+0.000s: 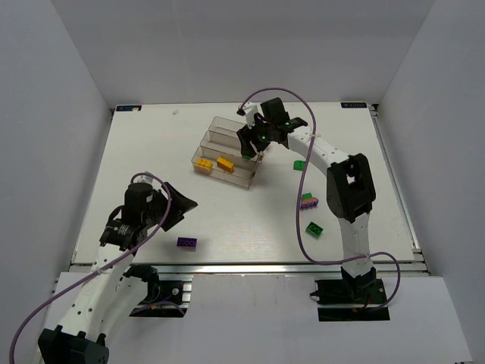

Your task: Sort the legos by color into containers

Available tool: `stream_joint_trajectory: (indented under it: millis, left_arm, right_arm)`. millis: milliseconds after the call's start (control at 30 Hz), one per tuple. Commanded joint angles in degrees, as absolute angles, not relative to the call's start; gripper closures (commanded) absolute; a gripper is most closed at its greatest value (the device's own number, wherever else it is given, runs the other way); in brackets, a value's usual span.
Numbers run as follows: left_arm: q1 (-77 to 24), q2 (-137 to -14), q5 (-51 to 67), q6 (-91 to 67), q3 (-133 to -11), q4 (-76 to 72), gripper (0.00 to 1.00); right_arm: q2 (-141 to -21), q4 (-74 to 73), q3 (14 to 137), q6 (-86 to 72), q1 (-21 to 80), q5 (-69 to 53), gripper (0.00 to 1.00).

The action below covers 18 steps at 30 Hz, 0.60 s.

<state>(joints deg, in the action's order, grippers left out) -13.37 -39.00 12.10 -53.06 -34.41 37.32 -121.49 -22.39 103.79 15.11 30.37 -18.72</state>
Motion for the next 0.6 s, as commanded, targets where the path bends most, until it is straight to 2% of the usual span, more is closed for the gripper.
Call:
stream_joint_trajectory:
  millis: [0, 133, 167, 200, 267, 300, 333, 400, 467, 500, 567]
  left_arm:
    - [-13.6, -40.0, 15.5, -53.0, -34.1, 33.1, 0.22]
    - [-13.6, -42.9, 19.2, -52.0, -34.4, 28.6, 0.26]
    - [-13.6, -44.6, 20.1, -51.5, -34.7, 26.9, 0.27]
    - [-13.6, -45.5, 20.8, -51.2, -34.8, 25.9, 0.34]
    - [-13.6, -47.8, 23.2, -50.5, -34.8, 23.0, 0.48]
    - [-14.1, -48.6, 24.0, -50.4, -34.7, 22.0, 0.64]
    - [-14.2, -49.4, 25.7, -50.3, -34.6, 20.8, 0.72]
    - [-14.2, -52.0, 27.3, -50.3, -34.5, 17.9, 0.81]
    - [-14.8, -53.9, 28.7, -49.9, -34.7, 15.7, 0.84]
    - [-14.8, -55.6, 29.2, -49.7, -35.2, 15.0, 0.84]
    - [-15.6, -57.4, 30.0, -49.1, -35.8, 13.6, 0.77]
  right_arm:
    - [-119.6, -21.0, 105.5, 16.0, 30.0, -18.2, 0.29]
    - [-113.8, -25.1, 104.8, 18.0, 29.1, -21.5, 0.39]
    - [-112.1, -26.5, 104.1, 21.0, 28.0, -26.4, 0.42]
    - [-108.1, -29.8, 101.7, 22.8, 26.8, -29.9, 0.5]
    - [-103.6, -32.6, 97.2, 28.7, 24.7, -39.9, 0.59]
    - [-98.5, -35.1, 91.2, 31.0, 23.4, -43.2, 0.67]
    - [-96.1, -36.5, 88.0, 33.0, 22.3, -46.9, 0.7]
    - [-89.3, -42.2, 81.9, 40.1, 21.6, -49.0, 0.74]
    - [-85.3, -45.9, 73.2, 44.3, 20.5, -48.9, 0.65]
    - [-81.0, -46.9, 70.1, 46.7, 20.1, -48.2, 0.57]
    - [-76.1, -44.8, 60.3, 44.8, 19.6, -43.5, 0.51]
